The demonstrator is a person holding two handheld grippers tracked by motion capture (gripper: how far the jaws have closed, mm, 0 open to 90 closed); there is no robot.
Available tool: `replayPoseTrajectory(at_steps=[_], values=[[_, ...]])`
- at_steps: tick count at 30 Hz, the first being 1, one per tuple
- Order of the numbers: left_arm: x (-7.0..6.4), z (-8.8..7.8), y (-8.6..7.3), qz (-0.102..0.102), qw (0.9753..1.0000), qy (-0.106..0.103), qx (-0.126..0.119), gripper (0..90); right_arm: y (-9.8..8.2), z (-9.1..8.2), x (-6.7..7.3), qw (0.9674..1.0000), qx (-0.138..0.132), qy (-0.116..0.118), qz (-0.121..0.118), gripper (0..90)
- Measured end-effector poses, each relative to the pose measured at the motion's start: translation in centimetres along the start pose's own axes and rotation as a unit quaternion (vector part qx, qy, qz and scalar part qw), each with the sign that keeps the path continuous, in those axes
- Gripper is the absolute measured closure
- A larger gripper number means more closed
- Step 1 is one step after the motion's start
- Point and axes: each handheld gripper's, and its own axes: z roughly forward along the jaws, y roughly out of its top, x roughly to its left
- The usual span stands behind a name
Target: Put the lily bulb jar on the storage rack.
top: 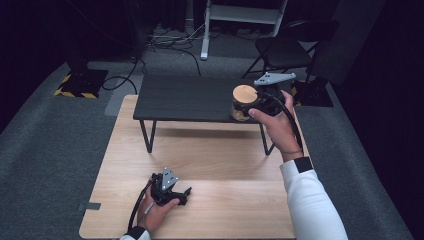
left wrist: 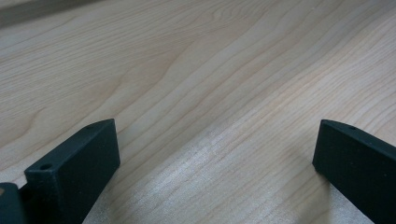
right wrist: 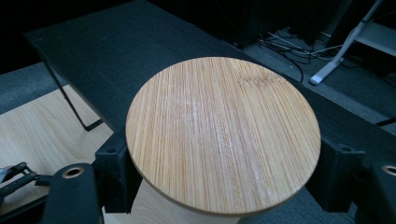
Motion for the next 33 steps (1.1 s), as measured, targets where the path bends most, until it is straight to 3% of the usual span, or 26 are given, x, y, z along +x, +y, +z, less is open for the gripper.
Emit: replayPoseTrajectory(at_steps=[11,17,25,27,28,31,33], values=[[0.0,0.0,0.0,-0.001,1.0,0.0,0.0,0.5,-0.4,1.6,-0.6,0.9995,0.001,-0.026,0.019,24.9],[0.0,0.0,0.0,-0.001,1.0,0.0,0.0,0.5,-0.7,2.1,-0.7,0.9995,0.001,-0.029,0.015,24.9],[0.0,0.1,0.0,-0.001,1.0,0.0,0.0,0.5,-2.3,2.5,-1.4,0.9986,-0.022,-0.022,0.042,24.6],[0.0,0.1,0.0,-0.001,1.0,0.0,0.0,0.5,-2.4,2.5,-1.4,0.9983,-0.023,-0.021,0.049,22.9],[0.0,0.1,0.0,-0.001,1.0,0.0,0.0,0.5,-2.6,2.7,-1.8,0.9982,-0.025,-0.016,0.053,15.1],[0.0,0.1,0.0,-0.001,1.0,0.0,0.0,0.5,-3.0,2.5,-1.8,0.9975,-0.034,-0.022,0.057,9.0],[0.0,0.1,0.0,-0.001,1.0,0.0,0.0,0.5,-3.3,2.3,-1.8,0.9972,-0.038,-0.021,0.061,9.0]])
